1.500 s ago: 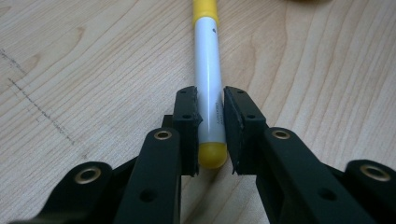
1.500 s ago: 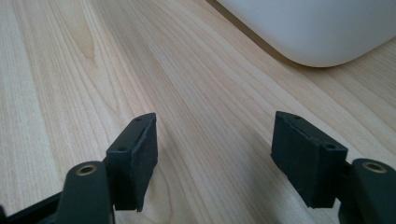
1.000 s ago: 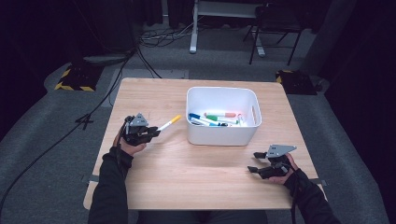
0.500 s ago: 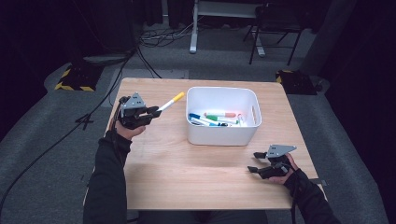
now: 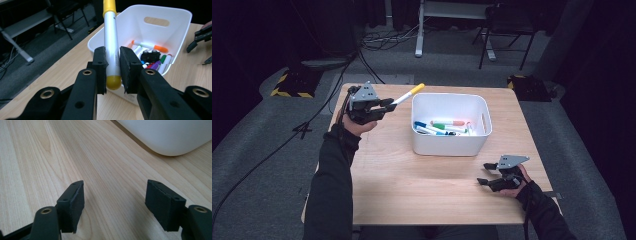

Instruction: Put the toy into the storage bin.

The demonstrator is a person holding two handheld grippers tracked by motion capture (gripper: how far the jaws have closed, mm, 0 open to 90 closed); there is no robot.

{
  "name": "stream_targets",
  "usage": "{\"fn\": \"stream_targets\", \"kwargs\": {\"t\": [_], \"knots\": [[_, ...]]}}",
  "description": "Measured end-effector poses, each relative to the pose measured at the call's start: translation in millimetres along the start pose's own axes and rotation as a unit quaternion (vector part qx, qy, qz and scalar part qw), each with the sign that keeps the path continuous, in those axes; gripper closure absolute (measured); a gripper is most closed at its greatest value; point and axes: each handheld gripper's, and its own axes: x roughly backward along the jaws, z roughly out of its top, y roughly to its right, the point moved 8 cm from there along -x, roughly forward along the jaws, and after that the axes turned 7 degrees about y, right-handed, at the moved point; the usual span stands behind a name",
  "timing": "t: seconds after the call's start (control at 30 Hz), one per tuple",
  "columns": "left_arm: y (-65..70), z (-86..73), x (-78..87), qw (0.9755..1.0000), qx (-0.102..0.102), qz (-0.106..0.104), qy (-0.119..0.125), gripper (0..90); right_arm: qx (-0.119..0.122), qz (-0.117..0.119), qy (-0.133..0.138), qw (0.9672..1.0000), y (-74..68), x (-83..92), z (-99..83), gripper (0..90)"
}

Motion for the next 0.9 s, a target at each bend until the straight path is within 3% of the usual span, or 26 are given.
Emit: {"fn": "stream_targets", "kwargs": {"t": [0.2,0.43,0.57,0.67,0.73,0.77,0.9], "knots": [[18.1,12.7,-24.2,0.9988,-0.032,-0.035,-0.011,75.8,-0.001,-0.001,0.0,1.0,0.0,0.0,0.0,32.0],[40.1,16.6,-56.5,0.9945,-0.055,-0.077,-0.045,75.7,0.0,-0.001,0.0,1.0,0.1,-0.1,0.0,32.0],[52.4,13.6,-72.8,0.9914,-0.06,-0.095,-0.067,75.7,-0.001,-0.001,0.0,1.0,-0.1,0.1,-0.1,32.0],[61.0,10.7,-81.4,0.9878,-0.064,-0.113,-0.085,75.7,-0.001,-0.001,0.0,1.0,-0.1,0.3,-0.2,32.0],[68.3,10.5,-88.5,0.9879,-0.055,-0.116,-0.086,75.7,-0.001,0.0,0.0,1.0,-0.1,0.3,-0.2,32.0],[68.9,8.5,-89.5,0.9829,-0.08,-0.128,-0.105,75.7,-0.001,0.0,0.0,1.0,-0.1,0.2,-0.2,32.0],[76.7,7.0,-98.0,0.9783,-0.09,-0.143,-0.12,75.7,-0.001,0.0,0.0,1.0,-0.2,0.3,-0.2,32.0]]}}
